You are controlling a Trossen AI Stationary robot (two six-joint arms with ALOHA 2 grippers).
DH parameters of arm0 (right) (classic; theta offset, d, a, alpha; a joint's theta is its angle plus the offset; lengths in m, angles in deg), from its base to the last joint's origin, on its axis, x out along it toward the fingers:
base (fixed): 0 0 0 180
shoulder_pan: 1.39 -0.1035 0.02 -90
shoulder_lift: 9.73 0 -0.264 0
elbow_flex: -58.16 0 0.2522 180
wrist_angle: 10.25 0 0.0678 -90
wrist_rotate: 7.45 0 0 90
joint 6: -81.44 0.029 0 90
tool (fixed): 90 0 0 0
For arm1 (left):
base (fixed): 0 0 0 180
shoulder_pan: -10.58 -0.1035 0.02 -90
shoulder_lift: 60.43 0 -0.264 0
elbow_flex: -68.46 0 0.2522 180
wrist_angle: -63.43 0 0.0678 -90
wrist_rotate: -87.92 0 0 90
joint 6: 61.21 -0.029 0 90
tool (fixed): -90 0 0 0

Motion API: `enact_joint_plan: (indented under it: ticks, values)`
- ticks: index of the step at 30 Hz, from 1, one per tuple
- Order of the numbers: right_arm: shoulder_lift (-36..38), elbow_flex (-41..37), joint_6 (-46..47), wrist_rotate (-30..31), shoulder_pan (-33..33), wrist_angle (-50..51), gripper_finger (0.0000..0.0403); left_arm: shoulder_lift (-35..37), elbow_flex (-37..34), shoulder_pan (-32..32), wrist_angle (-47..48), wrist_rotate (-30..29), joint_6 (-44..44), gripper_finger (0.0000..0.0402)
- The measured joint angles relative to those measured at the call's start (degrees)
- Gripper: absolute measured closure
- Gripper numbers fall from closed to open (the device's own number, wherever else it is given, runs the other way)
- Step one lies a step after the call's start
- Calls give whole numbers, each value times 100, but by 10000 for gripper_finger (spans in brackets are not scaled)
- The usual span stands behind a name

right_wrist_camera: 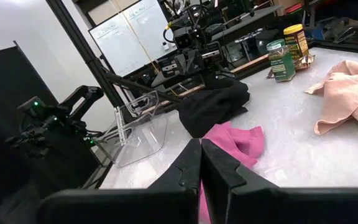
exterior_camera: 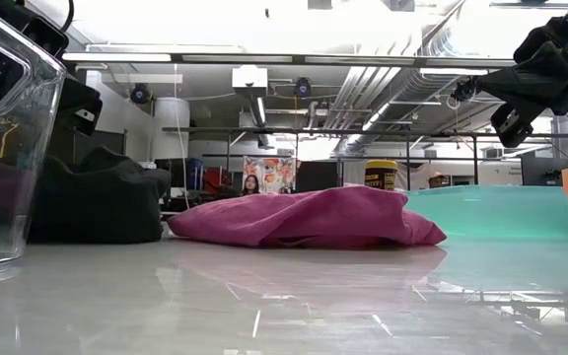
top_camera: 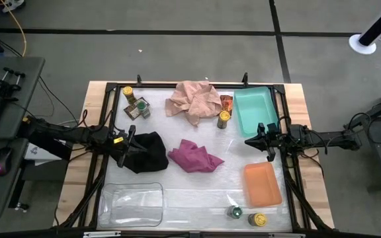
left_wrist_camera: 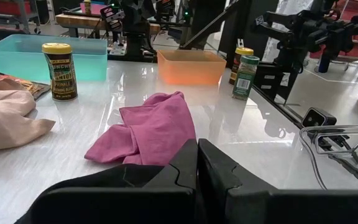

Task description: Sort spices by type

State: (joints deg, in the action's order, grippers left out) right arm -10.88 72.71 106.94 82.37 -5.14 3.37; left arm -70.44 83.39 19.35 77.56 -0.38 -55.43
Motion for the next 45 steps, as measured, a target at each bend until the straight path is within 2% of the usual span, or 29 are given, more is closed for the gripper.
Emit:
enact_joint_plan:
  ticks: [38,40,42,44,45]
  values:
    - [0,-1,108,25,-1,-37,402,2,0,-1,0,2,0,402]
    - [-2,-1,680,101,-1,-182,402,0,0,-1,2,0,0,401]
    - [-22,-3,1326,519,1,-621,402,2,0,-1,2,1,1,401]
    - [-115,-3,1781,817,20,-1456,402,1,-1,-1,-1,2,0,401]
    - [-201,0,1694,769,47,-1940,402,0,0,-1,-8,0,0,402]
